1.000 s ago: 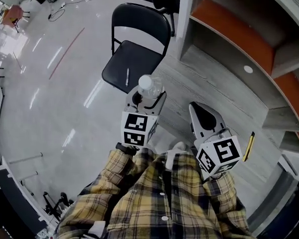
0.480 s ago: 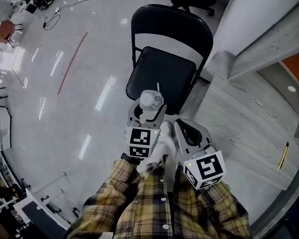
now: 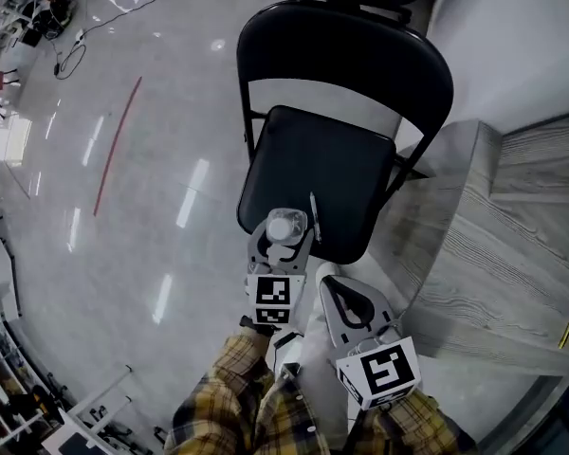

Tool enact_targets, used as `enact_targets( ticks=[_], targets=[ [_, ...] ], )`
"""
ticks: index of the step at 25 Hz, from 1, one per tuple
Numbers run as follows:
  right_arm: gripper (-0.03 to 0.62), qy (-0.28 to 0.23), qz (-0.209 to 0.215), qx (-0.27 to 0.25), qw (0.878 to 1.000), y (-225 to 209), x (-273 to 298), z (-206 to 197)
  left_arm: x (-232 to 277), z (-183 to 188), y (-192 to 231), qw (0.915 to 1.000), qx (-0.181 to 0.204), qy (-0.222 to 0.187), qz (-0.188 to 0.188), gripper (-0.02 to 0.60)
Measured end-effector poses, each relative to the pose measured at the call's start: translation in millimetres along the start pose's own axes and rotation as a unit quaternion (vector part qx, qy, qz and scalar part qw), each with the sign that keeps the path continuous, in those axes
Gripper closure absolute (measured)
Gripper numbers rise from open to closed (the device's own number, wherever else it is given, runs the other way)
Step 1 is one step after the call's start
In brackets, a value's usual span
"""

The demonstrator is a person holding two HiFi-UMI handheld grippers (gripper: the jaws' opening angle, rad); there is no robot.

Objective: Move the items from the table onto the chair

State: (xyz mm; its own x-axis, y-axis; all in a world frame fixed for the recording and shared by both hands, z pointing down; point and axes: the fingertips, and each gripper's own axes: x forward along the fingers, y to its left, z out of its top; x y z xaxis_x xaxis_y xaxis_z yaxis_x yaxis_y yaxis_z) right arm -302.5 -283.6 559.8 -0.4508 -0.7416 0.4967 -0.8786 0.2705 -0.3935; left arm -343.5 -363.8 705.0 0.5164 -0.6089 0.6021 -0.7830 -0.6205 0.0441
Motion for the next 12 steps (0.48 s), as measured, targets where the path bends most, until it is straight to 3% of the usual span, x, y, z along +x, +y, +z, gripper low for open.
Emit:
enact_targets(
  ticks=[4, 8, 12],
  targets=[
    [0.576, 0.005, -0.009, 0.014, 1.0, -16.7, 23.3, -12.6, 37.7, -40.5, 5.8, 0.9998, 0.009, 0.011, -0.012, 0.284],
    [0.576, 0.013, -0.007, 0.008, 1.0, -22.9, 37.0, -21.5, 66.7, -75.9, 17.3, 0.9995, 0.012, 0.03, -0.002, 0.282],
    [0.576, 0.016, -0.008, 0.015, 1.0, -28.1, 39.7, -27.4, 76.5, -95.9, 16.0, 0.9991, 0.017, 0.038, -0.005, 0.279]
  ],
)
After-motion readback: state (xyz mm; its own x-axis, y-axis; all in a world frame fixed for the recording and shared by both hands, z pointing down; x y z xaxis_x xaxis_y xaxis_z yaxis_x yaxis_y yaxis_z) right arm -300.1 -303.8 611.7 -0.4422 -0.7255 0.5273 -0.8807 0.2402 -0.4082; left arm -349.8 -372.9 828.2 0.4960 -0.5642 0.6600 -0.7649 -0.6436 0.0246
